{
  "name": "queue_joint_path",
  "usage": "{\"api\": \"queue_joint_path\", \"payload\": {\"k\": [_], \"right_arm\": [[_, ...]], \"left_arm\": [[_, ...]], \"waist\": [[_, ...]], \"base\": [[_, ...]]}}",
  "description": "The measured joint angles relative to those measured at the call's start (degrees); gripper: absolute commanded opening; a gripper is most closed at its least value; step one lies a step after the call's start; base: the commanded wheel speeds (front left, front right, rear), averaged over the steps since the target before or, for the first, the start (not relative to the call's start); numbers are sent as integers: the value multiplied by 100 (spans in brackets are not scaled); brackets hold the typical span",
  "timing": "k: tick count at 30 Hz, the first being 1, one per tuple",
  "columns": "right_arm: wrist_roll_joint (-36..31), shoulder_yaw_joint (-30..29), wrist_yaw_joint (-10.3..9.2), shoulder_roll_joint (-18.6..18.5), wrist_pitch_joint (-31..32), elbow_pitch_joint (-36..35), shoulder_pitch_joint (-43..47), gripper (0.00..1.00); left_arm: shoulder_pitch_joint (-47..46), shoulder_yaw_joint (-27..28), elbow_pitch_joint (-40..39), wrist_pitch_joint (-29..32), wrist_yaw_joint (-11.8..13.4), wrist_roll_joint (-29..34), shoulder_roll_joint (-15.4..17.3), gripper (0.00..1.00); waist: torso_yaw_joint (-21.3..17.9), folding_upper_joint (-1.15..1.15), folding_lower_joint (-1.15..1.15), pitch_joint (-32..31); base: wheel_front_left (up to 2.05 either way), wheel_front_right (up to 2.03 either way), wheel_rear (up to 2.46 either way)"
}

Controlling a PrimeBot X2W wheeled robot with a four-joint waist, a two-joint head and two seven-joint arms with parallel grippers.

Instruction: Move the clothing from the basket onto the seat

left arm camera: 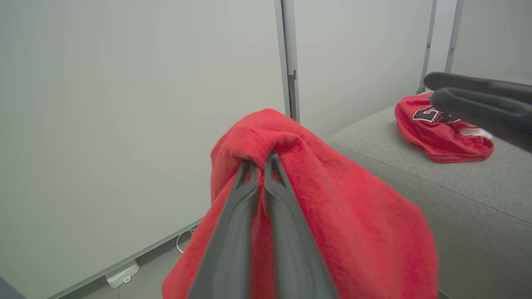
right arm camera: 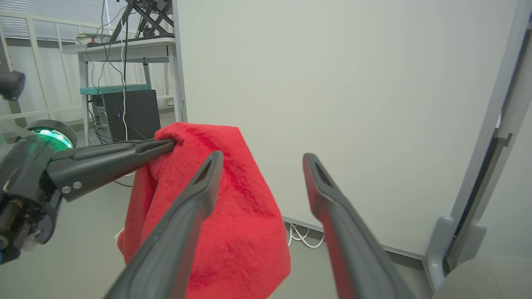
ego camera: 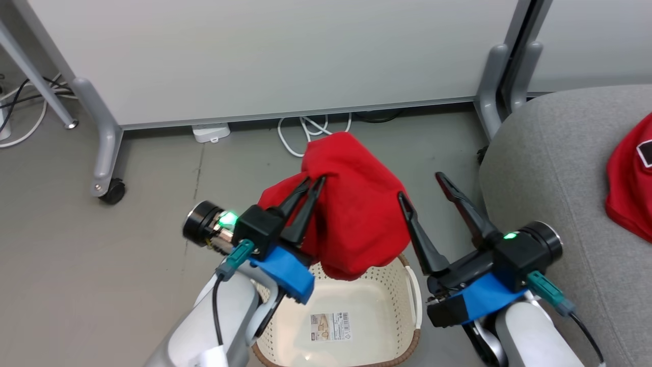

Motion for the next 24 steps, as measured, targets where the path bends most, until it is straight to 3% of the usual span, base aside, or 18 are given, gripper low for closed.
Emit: {"api": "queue_joint_path", "payload": {"k": [9,23,24], "right_arm": [[46,407,0,63,1,501,-434,100],[-9,466,0,155,0,1221,-640,100],[-9,459,0,157,1,1270,-642,38]], "left_arm": [[-346,-353,1,0,-121,56,-289,0],[-604,-1012,-283,0,-177,-52,-493,0],[-605,-1043,-310,0,-177,-70,-495,0]], "waist": [[224,0,0,94],[432,0,0,189],[437,0,0,183]], "base": [[0,0,0],[0,0,0],[0,0,0]]}}
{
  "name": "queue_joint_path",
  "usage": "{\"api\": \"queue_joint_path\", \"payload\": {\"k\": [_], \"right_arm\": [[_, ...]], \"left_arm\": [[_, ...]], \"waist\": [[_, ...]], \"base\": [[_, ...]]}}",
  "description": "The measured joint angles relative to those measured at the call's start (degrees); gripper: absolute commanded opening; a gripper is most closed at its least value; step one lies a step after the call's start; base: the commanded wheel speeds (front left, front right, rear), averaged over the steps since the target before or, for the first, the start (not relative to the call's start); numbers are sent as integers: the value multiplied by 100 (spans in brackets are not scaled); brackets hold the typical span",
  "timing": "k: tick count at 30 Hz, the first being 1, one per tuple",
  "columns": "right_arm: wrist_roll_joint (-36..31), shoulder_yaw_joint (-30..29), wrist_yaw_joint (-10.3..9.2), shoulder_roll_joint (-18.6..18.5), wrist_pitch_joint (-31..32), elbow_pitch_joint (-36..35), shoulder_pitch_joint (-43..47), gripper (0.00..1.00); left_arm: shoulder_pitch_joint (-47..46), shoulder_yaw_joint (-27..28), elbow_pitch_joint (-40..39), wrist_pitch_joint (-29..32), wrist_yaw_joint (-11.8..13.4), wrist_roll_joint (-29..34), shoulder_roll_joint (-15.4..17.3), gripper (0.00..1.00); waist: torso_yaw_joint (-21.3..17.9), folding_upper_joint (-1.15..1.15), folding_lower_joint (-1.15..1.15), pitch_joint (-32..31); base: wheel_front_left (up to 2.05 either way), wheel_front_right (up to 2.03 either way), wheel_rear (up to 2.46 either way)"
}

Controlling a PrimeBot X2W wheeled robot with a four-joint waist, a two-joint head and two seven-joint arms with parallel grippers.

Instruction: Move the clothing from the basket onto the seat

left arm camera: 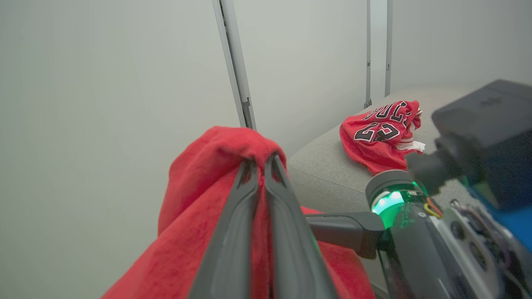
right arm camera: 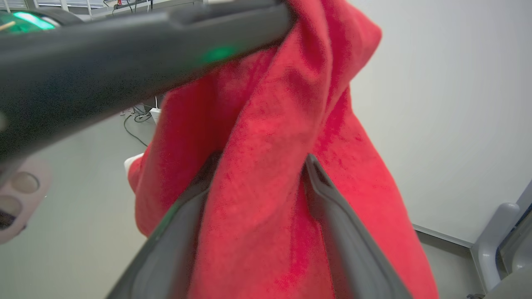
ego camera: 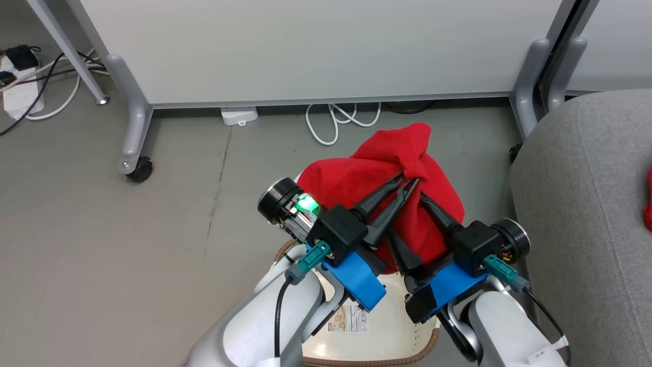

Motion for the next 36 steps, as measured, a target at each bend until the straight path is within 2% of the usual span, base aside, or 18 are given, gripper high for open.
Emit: {"api": "queue_joint_path", "payload": {"k": [1,22,23,24,36], "right_arm": [[5,-3,0,3,-1,47,-6,0],[104,-1,0,20,0,94,-36,0],[109,-3,0,20,0,94,-36,0],[110,-8,0,21,0,94,-36,0],[141,-135,0,22,0,68,-31,0]], "left_arm": [[-1,-38,-22,0,1,-18,-1,0],[-46,-78,-29,0,162,-153,-9,0],[-46,-60,-29,0,191,-146,-8,23],[-46,-56,-31,0,227,-112,-8,100],[-43,40,-26,-1,254,16,-11,100]], "waist": [[5,0,0,-7],[-52,0,0,-72],[-55,0,0,-74],[-56,0,-1,-75],[-69,0,-1,-85]], "base": [[0,0,0],[0,0,0],[0,0,0],[0,0,0],[0,0,0]]}}
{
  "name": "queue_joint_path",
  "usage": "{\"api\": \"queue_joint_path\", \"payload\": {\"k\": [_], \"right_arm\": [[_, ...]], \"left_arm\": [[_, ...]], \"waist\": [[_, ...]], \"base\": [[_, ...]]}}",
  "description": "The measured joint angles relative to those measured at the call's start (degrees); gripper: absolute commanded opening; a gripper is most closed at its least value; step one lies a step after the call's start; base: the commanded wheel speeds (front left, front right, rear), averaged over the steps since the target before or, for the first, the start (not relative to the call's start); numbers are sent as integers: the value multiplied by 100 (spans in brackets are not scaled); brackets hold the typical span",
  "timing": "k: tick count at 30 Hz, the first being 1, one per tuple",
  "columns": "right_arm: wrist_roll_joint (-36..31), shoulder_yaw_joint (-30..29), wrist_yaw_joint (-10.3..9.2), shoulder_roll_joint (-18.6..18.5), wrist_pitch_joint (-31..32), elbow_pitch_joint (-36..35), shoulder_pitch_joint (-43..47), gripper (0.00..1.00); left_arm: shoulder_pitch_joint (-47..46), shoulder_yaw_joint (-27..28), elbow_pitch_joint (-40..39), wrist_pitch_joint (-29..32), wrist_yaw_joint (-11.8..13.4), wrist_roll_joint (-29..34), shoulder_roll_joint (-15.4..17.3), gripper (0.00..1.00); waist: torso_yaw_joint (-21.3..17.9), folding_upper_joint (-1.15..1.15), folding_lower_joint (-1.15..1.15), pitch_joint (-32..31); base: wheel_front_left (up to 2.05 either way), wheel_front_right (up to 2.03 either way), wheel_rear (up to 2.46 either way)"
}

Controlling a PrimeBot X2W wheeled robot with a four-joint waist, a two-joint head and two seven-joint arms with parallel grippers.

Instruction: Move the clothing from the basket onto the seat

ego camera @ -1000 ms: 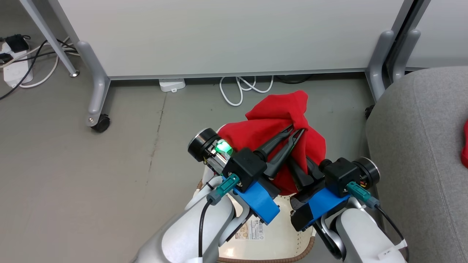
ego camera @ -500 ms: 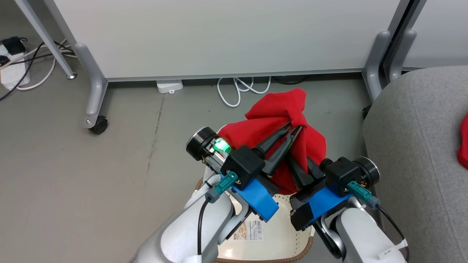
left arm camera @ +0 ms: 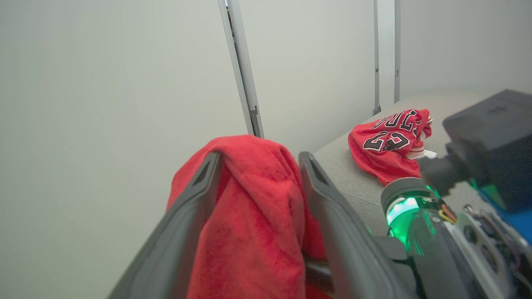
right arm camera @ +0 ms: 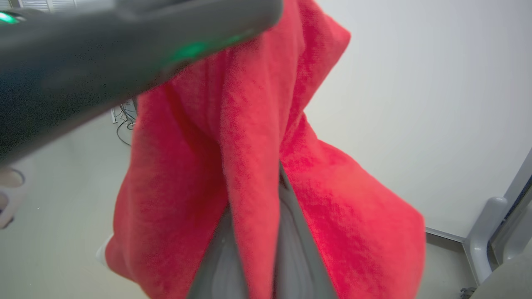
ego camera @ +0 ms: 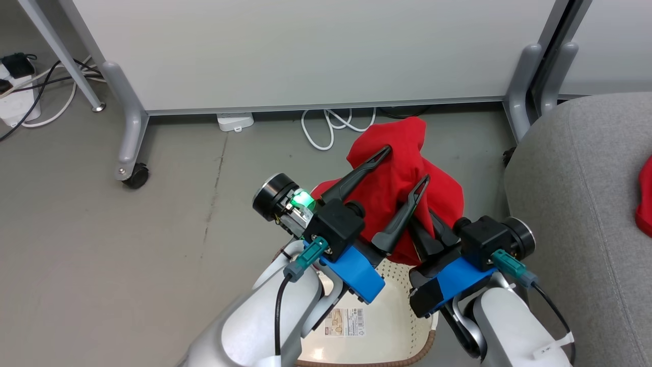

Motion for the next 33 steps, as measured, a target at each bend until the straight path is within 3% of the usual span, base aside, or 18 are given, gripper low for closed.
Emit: {"api": "queue_joint_path", "payload": {"k": [13,33], "right_arm": [[-75,-426,0,4,1,-140,-13,0],[-199,-1705,0,-290,1,-843,129,0]], "left_arm": [[71,121,-58,-5,0,96,45,100],[106,246,-186,-5,-48,270,304,100]], "waist": [[-287,0,0,144],[-1664,0,0,687]], "base": [[0,0,0],[0,0,0]]}}
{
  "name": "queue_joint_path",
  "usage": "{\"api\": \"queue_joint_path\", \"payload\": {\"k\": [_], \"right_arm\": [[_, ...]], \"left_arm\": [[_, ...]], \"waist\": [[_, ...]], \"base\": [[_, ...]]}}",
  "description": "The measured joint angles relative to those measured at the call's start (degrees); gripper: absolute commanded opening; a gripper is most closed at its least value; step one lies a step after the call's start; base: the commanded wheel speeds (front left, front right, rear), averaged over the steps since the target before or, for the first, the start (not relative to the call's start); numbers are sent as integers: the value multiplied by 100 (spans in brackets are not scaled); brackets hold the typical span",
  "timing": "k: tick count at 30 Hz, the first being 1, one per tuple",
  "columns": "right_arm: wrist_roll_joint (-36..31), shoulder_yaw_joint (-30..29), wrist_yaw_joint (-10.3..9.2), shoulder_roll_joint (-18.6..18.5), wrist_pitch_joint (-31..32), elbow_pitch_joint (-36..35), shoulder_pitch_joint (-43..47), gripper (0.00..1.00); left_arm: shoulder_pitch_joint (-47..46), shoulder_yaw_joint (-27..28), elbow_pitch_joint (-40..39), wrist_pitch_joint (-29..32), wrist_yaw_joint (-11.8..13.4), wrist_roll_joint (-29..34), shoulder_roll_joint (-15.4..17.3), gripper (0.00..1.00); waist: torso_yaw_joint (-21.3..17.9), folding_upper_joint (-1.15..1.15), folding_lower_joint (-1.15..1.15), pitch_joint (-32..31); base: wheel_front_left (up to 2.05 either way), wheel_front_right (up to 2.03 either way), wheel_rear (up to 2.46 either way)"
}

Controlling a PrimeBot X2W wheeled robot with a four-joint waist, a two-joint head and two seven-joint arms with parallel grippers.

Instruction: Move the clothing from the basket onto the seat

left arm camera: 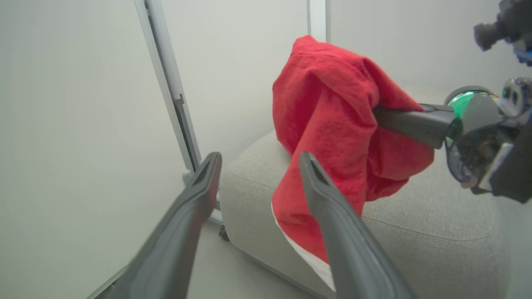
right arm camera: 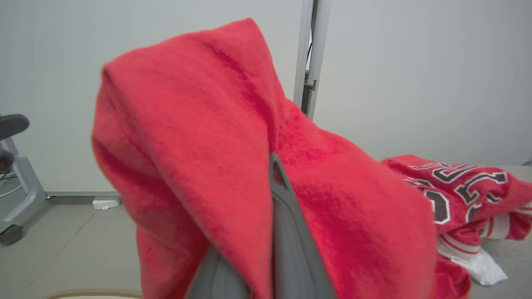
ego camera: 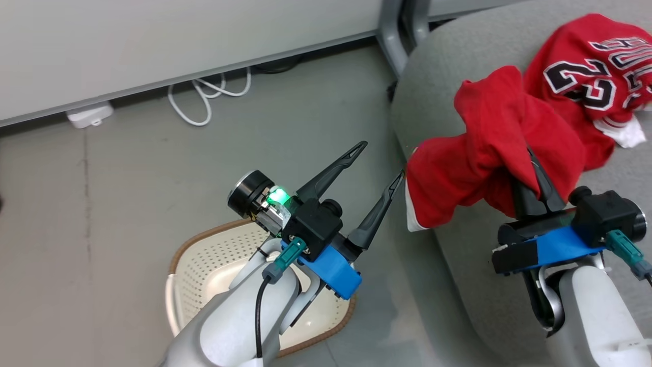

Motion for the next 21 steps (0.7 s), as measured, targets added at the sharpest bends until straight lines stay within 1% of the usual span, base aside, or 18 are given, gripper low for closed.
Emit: {"api": "queue_joint_path", "payload": {"k": [1,2,12,16,21], "right_arm": [[-8,-79,0,3,0,-85,72,0],[-8,-79,0,3,0,-85,72,0],[-4,-447,0,76,0,-393,552,0],[-3,-495,0,102,0,-446,720,0],[-4,-495,0,158,0,-485,801,0]], "left_arm": [[0,-19,20,0,-9,30,15,100],[0,-19,20,0,-9,30,15,100],[-1,-174,134,0,-80,42,33,100],[-1,-194,158,0,-86,42,34,100],[-1,-204,169,0,-87,41,46,100]], "waist": [[-152,0,0,49],[-152,0,0,49],[-808,0,0,195],[-953,0,0,215],[-1028,0,0,213]], "base": [[0,0,0],[0,0,0],[0,0,0],[0,0,0],[0,0,0]]}}
